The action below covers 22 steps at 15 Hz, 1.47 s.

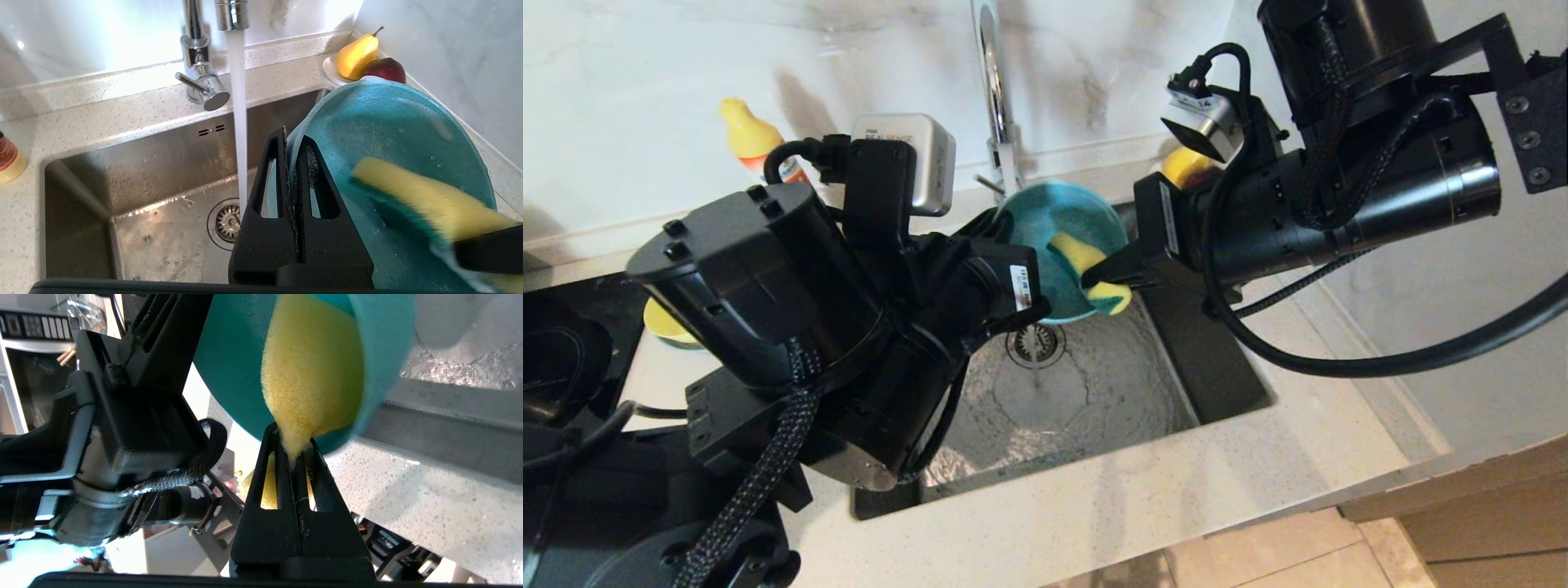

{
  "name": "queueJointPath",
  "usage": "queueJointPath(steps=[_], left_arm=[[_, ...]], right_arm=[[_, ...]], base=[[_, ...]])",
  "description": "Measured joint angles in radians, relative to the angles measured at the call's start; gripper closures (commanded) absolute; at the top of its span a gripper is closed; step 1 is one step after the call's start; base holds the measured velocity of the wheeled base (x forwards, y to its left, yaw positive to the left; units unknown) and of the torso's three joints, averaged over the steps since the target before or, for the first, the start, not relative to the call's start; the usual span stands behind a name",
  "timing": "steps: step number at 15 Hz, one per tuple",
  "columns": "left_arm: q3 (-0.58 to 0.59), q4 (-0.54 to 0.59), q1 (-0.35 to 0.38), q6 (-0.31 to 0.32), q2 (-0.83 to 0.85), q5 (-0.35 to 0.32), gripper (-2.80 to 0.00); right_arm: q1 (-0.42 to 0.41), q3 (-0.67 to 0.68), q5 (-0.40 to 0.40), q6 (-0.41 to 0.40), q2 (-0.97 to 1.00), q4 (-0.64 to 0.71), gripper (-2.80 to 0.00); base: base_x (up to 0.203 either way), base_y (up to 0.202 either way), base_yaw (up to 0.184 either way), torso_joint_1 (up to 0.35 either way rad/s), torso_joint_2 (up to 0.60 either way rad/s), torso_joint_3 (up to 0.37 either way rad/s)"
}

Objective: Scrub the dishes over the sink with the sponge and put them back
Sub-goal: Wipe the bowl

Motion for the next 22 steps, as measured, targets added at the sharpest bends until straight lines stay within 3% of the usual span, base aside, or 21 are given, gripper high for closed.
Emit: queueJointPath(steps=[5, 22], left_arm=[[0.045, -0.085, -0.036, 0.069, 0.0, -0.002, 0.0], [0.073, -0.103, -0.057, 0.072, -0.002, 0.004, 0.0]], right_arm=[[0.015, 0.0, 0.003, 0.001, 0.013, -0.043, 0.0], [-0.031, 0.001, 0.002, 0.006, -0.06, -0.062, 0.0]], base=[[0.0, 0.0, 0.0, 0.0, 0.0, 0.0], [0.0, 0.0, 0.0, 0.0, 0.0, 0.0]])
